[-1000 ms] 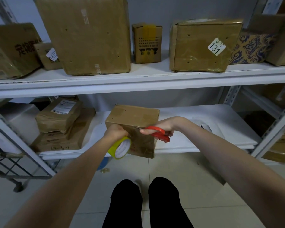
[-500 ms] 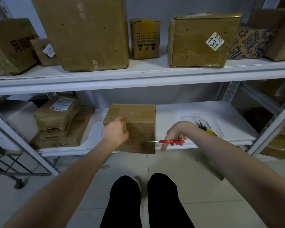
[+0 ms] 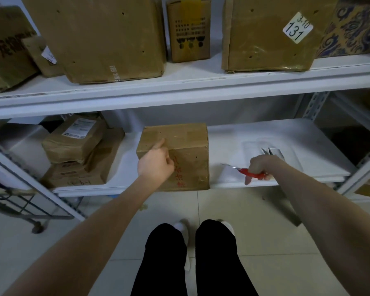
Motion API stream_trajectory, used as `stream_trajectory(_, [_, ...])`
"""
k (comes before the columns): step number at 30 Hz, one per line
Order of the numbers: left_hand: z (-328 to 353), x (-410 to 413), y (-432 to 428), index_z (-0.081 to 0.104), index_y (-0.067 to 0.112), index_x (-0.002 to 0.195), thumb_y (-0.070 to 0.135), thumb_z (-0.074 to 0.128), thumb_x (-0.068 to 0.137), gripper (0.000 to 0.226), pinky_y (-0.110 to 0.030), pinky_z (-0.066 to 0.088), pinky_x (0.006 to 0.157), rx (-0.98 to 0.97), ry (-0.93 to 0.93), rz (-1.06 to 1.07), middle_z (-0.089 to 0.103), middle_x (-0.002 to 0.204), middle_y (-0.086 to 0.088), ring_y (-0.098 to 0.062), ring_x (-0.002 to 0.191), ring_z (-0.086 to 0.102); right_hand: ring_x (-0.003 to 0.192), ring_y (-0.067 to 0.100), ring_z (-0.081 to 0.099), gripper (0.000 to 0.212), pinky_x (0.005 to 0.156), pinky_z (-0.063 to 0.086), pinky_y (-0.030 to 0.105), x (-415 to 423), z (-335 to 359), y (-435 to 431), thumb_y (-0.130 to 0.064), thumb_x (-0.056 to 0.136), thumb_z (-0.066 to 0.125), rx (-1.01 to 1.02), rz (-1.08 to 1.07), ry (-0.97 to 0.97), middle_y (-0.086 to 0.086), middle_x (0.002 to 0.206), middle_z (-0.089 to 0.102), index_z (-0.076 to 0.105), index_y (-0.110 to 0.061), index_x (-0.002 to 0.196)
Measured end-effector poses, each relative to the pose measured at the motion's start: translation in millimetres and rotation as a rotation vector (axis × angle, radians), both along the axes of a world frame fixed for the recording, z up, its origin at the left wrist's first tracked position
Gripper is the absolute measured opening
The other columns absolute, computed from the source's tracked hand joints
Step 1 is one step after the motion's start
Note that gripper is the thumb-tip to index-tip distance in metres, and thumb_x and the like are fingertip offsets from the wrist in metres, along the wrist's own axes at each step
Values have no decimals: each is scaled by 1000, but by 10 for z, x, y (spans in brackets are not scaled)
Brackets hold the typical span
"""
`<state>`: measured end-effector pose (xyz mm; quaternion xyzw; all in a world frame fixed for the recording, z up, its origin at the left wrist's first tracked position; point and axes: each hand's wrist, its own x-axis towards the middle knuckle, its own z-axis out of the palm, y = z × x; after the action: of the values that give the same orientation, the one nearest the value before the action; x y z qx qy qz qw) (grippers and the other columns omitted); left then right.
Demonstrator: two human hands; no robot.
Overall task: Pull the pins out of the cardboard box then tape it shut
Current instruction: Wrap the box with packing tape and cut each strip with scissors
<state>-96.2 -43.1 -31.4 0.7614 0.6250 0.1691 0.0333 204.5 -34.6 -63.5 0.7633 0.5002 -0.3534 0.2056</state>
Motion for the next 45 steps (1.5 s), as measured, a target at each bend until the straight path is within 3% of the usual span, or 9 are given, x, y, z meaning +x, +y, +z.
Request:
stream_trajectory(5, [38, 24, 18, 42, 23, 60, 18, 53, 82, 25, -22, 39, 57, -2, 4, 9, 33, 152, 15, -14, 67, 55, 92, 27, 62, 40, 81, 47, 27, -414, -328, 184, -44, 92, 50, 468, -183, 85, 7, 87, 58, 59, -6, 103])
stream_trajectory(11, [-26, -19, -16, 40, 25, 58, 20, 54, 82, 29, -23, 41, 58, -6, 41, 21, 33, 151, 16, -13, 77, 62, 116, 26, 52, 35, 96, 38, 32, -683, -678, 338, -31, 93, 43, 417, -108, 92, 3, 123, 57, 44, -32, 127])
stream_trajectory(13, [-33, -21, -32, 41, 24, 58, 21, 55, 82, 28, -23, 45, 59, 1, 44, 27, 32, 151, 16, -15, 75, 63, 106, 25, 56, 21, 83, 44, 27, -710, -701, 326, -20, 91, 50, 527, -197, 168, 6, 111, 61, 56, -16, 111])
stream_trajectory(17, [-13, -22, -54, 43, 25, 62, 20, 55, 82, 24, -25, 47, 60, -1, 34, 22, 33, 152, 15, -15, 77, 63, 104, 27, 60, 20, 84, 46, 27, -792, -409, 313, -10, 95, 49, 1164, -539, 466, 11, 108, 64, 65, -4, 106])
stream_trajectory(20, [14, -7, -73, 44, 26, 61, 20, 56, 83, 26, -23, 41, 59, -21, 17, 16, 32, 152, 13, -14, 76, 61, 100, 19, 58, 21, 83, 45, 28, -954, 115, 218, -14, 98, 43, 1539, -267, 542, 5, 105, 61, 63, -9, 103])
stream_trajectory(26, [67, -38, -165, 50, 24, 64, 22, 54, 84, 21, -24, 37, 60, -1, 10, 16, 54, 134, 6, -16, 78, 57, 90, 23, 63, 38, 77, 45, 33, -1321, 310, -23, -55, 81, 57, 1357, 708, 66, -2, 94, 65, 68, -22, 96])
stream_trajectory(30, [73, -136, -260, 54, 22, 73, 23, 53, 84, 11, -26, 36, 59, 76, -55, 69, 58, 91, 2, -20, 76, 57, 95, 25, 65, 32, 78, 46, 33, -1356, 180, -1, -45, 80, 69, 1406, 683, -22, -1, 100, 67, 68, -21, 102])
stream_trajectory(36, [67, -392, -247, 57, 25, 66, 22, 57, 80, 15, -28, 41, 60, 79, -383, 217, 63, 86, -1, -22, 76, 59, 70, 26, 66, 20, 63, 49, 28, -1367, 190, 34, -25, 63, 86, 1434, 685, 20, 0, 74, 69, 74, -15, 76])
stream_trajectory(45, [186, -574, -250, 63, 15, 68, 13, 59, 82, 15, -26, 37, 65, -80, -595, 299, 56, 64, 9, -19, 75, 55, 73, 29, 70, 31, 62, 59, 37, -1158, 252, 185, 2, 58, 87, 1452, 669, -25, 6, 87, 76, 78, -10, 85])
